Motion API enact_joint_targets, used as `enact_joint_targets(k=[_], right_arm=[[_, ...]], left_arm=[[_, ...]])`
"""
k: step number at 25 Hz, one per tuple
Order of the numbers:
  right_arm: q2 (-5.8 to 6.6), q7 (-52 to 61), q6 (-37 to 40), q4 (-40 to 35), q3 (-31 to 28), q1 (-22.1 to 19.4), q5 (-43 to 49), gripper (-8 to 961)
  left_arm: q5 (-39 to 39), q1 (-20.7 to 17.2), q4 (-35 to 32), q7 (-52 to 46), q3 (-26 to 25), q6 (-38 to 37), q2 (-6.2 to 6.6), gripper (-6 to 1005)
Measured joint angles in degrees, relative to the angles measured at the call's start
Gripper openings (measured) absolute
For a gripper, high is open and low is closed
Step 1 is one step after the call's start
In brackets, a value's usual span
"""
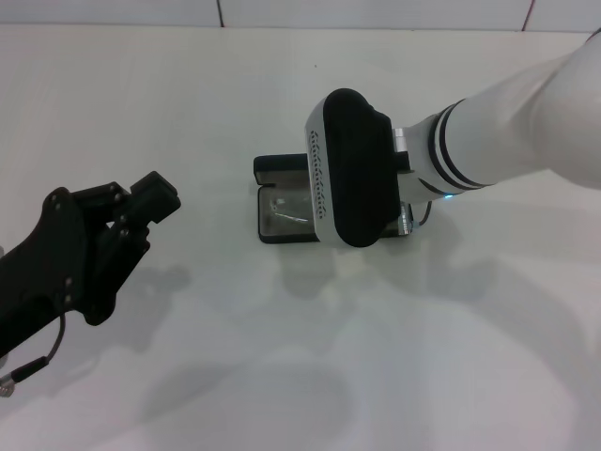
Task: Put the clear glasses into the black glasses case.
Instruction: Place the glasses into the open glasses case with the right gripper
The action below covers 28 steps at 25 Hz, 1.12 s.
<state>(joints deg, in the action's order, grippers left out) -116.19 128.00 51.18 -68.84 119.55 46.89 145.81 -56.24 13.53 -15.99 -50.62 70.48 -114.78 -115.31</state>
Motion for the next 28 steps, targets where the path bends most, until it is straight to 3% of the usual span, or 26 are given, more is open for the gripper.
enact_joint_targets(k=[11,13,16,23,28], right_arm=[[0.0,2.8,0.3,-0.8,0.3,0.1,3.7,121],[0.0,3.1,0.4,-1.7,0.6,-0.4,4.3,169],[0.0,3.1,0.6,-4.3,0.6,-2.2,4.4,240],[0.0,3.1,3.7,-12.5,-1.2,-8.6,3.4,240],[0.16,2.6,7.4,-18.8,-7.4,-15.4,-3.1,240]], left_arm=[[0.0,0.0,0.0,0.0,0.0,0.0,0.01,59],[0.0,0.0,0.0,0.0,0.0,0.0,0.01,59],[0.0,0.0,0.0,0.0,0.0,0.0,0.01,59],[0.0,0.4,0.0,0.0,0.0,0.0,0.2,59],[0.0,2.2,-0.1,-0.2,0.0,0.0,0.62,59]])
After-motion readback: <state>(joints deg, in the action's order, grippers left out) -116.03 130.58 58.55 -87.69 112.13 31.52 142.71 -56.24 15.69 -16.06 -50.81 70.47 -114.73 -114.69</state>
